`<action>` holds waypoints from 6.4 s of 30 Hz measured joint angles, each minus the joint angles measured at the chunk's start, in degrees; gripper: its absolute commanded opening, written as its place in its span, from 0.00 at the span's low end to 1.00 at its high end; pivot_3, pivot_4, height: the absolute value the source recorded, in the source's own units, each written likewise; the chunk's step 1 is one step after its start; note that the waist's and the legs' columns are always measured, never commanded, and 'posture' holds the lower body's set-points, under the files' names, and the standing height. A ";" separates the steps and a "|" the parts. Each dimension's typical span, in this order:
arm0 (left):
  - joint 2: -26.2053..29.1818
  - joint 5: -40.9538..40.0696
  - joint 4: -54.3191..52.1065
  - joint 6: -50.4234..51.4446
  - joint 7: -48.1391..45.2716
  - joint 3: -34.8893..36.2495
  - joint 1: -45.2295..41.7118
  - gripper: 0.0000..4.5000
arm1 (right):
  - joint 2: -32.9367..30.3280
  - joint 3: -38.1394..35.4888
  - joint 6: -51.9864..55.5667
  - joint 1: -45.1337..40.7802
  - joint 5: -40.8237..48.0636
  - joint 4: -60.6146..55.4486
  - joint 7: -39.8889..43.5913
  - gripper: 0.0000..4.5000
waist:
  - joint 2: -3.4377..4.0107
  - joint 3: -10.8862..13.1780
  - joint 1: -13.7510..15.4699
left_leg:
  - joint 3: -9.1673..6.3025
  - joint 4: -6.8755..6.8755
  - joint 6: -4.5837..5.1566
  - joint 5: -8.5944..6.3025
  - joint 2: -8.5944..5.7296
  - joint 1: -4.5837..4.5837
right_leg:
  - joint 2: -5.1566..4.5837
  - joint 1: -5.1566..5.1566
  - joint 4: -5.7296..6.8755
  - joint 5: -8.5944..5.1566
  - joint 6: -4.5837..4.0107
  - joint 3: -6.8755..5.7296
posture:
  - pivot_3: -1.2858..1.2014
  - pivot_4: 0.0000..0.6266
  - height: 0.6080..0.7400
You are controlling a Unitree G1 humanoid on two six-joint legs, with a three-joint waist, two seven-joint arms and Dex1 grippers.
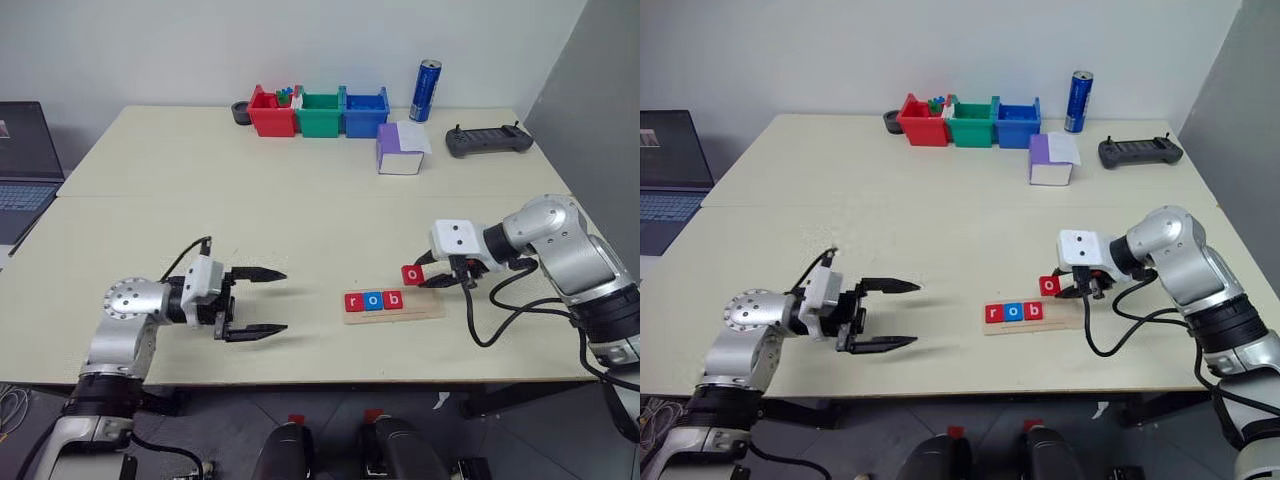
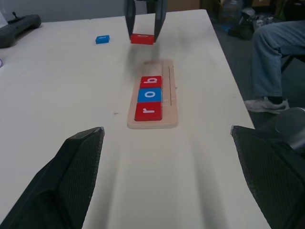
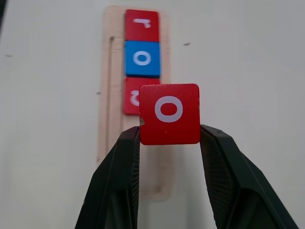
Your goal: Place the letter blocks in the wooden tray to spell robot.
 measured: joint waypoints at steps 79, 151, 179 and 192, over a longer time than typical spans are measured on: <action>-3.32 2.20 -0.82 -2.57 4.19 -2.08 1.39 1.00 | 4.98 5.71 -3.58 -2.21 -7.06 9.00 0.49 0.32 | -0.01 -0.01 0.34 | -0.01 0.03 -0.01 0.00 0.02 0.03 | 0.01 0.01 0.05 0.00 -0.01 -0.03 | 0.52 0.24 1.00; -3.13 2.22 -1.19 -2.37 4.61 -2.05 2.02 1.00 | 5.46 2.38 -1.95 1.67 -2.92 13.01 -2.18 0.01 | -0.01 -0.01 0.51 | 0.00 0.02 -0.01 0.00 0.03 0.04 | 0.01 0.02 0.04 0.00 -0.01 -0.04 | 0.52 0.24 1.00; -2.21 1.92 -3.08 -2.21 5.60 -1.83 3.30 1.00 | 8.00 -22.04 6.41 -12.86 0.62 54.44 -42.80 1.00 | -0.01 -0.01 -0.85 | 0.08 -0.05 -0.02 0.00 0.00 0.04 | 0.03 -0.01 0.08 -0.04 -0.07 0.11 | 0.52 0.24 1.00; -1.24 1.70 -3.84 -2.12 5.70 -1.37 4.43 1.00 | 12.72 -24.59 1.31 -16.54 -0.23 66.13 -49.65 1.00 | -0.02 -0.01 -1.15 | 0.13 -0.03 -0.03 0.00 0.00 0.10 | 0.03 0.02 0.10 -0.03 -0.05 0.18 | 0.52 0.24 1.00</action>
